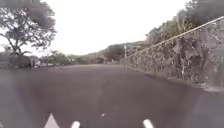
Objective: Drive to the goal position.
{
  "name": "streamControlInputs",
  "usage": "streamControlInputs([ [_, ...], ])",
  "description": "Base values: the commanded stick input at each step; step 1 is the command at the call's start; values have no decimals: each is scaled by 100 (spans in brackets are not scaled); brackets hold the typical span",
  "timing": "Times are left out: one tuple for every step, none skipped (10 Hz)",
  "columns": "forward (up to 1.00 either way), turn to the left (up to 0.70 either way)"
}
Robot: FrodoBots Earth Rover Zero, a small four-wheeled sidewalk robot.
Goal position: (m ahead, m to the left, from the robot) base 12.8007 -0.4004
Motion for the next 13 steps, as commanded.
streamControlInputs([
  [50, 0],
  [50, 0],
  [50, 0],
  [50, 0],
  [50, 0],
  [50, 0],
  [50, 0],
  [50, 0],
  [50, 0],
  [50, 0],
  [50, 0],
  [50, 0],
  [50, 0],
])
